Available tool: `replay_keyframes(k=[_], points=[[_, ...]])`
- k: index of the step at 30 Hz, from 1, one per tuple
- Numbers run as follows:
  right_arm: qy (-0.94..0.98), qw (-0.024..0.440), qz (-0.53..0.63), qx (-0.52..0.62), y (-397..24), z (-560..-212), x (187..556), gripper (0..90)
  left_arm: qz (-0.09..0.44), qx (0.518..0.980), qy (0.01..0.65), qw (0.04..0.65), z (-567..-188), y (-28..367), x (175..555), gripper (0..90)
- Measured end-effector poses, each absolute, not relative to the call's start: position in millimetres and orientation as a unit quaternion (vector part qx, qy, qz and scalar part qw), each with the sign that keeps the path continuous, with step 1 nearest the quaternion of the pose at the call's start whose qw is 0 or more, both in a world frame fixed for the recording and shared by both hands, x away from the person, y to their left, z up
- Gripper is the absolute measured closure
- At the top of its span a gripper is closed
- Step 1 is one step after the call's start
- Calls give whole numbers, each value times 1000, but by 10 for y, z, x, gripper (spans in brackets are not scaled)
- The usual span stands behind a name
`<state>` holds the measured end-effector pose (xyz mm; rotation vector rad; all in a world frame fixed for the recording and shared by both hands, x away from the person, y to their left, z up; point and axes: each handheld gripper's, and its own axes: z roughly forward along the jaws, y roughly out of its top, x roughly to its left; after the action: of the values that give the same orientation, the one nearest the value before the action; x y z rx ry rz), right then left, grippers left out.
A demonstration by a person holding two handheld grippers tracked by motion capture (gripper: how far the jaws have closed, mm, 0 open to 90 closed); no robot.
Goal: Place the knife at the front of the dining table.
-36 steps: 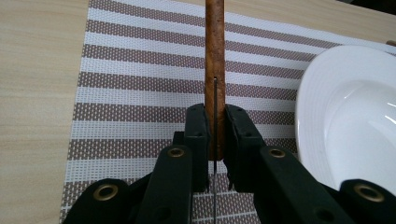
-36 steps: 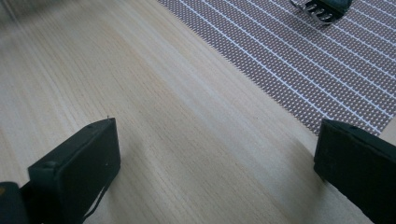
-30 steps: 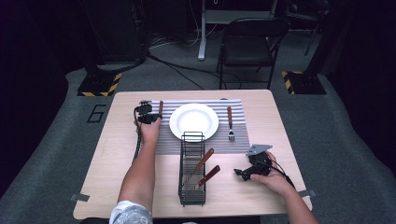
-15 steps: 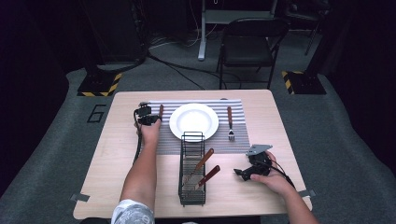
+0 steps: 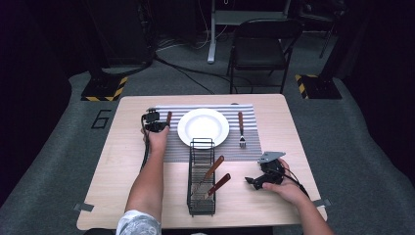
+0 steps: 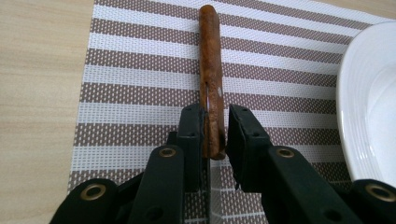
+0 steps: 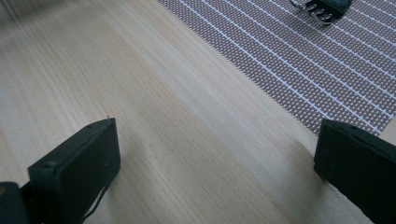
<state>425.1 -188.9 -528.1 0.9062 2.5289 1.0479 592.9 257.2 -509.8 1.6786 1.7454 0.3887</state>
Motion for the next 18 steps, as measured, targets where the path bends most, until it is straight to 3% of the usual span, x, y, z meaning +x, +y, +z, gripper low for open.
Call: replay_keyframes(k=[18], points=[[870,127,360,312,-1891,-5279,4251,0,158,622,668,376,-4891,2784,5767,623]])
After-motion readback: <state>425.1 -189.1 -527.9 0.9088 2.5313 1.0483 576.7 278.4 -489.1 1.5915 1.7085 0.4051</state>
